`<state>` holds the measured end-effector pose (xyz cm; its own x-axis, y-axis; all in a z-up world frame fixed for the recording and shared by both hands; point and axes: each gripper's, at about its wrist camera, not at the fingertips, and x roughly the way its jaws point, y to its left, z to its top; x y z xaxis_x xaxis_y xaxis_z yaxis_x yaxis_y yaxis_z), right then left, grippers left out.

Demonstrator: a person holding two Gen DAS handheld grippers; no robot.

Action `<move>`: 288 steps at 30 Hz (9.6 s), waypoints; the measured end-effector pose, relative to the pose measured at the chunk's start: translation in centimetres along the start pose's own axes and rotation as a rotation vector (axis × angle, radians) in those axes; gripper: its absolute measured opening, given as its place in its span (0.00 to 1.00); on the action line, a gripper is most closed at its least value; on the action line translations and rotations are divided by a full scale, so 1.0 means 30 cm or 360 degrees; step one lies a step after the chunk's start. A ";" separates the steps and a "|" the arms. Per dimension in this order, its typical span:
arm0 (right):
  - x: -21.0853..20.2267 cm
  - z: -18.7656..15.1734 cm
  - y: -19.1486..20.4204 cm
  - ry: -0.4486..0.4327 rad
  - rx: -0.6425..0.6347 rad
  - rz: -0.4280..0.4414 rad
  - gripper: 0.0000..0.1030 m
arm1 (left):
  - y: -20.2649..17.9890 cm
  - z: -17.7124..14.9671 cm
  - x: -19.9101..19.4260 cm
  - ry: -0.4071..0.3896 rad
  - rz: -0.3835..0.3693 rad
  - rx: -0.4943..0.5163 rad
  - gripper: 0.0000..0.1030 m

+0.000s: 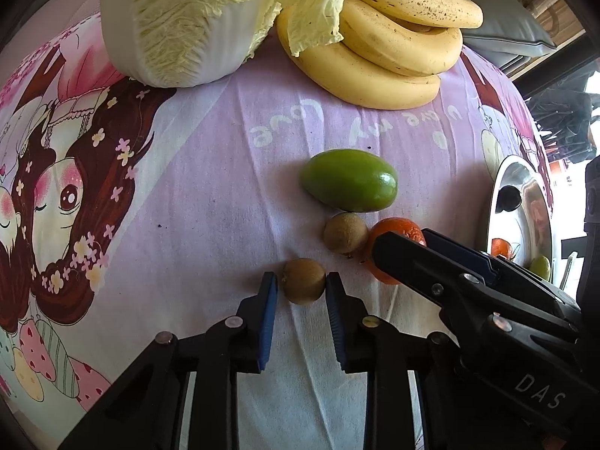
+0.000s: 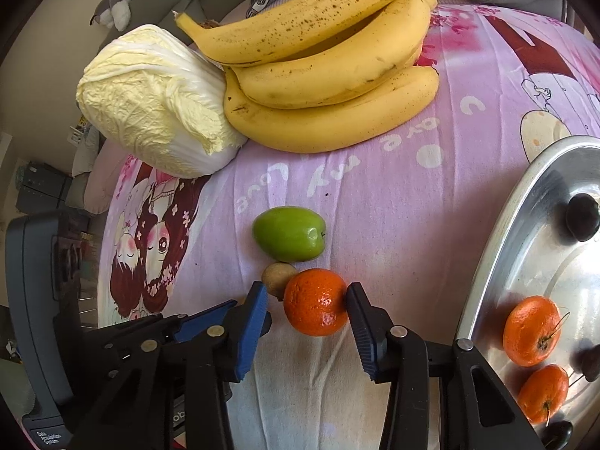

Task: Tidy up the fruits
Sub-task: 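Grasp a small brown fruit with the left gripper while the right gripper grasps a tangerine, then lift the brown fruit with the left gripper while the right gripper lifts the tangerine, then carry both fruits into the steel bowl and open both grippers, then withdraw both grippers from the bowl toward the last green and brown fruits, then close the right gripper around the last small brown fruit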

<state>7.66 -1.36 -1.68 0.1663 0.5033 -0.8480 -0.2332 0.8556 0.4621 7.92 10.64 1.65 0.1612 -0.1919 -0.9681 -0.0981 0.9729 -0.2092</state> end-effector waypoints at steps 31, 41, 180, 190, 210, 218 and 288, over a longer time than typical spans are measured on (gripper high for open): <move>-0.058 -0.003 0.000 -0.0034 -0.0073 -0.0019 0.27 | 0.089 0.024 -0.036 -0.0032 -0.0009 -0.0219 0.23; 0.001 -0.021 0.061 -0.0015 -0.0260 -0.0263 0.52 | 0.144 0.049 -0.031 -0.0015 -0.0040 -0.0270 0.23; -0.350 -0.094 -0.419 -0.0114 0.0310 -0.0646 0.85 | -0.409 0.176 0.060 0.0181 0.0142 -0.0066 0.91; -0.348 -0.083 -0.408 -0.0153 0.0254 -0.0638 1.00 | -0.310 0.147 0.045 0.0170 0.0177 -0.0080 0.91; -0.274 -0.111 -0.288 -0.0090 0.0066 -0.0631 1.00 | 0.011 -0.003 0.005 0.0203 0.0222 -0.0183 0.91; -0.226 -0.143 -0.179 -0.0078 -0.0054 -0.0598 1.00 | 0.192 -0.068 -0.016 0.0201 0.0220 -0.0262 0.91; 0.256 -0.068 0.152 0.0085 -0.0350 -0.0612 1.00 | 0.753 0.166 -0.014 0.0066 0.0212 -0.0150 0.91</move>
<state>5.93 6.16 -6.61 0.2324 0.1418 -0.9622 -0.3633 0.9304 0.0493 10.54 33.33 -1.98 0.1001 -0.0692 -0.9926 -0.2082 0.9740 -0.0889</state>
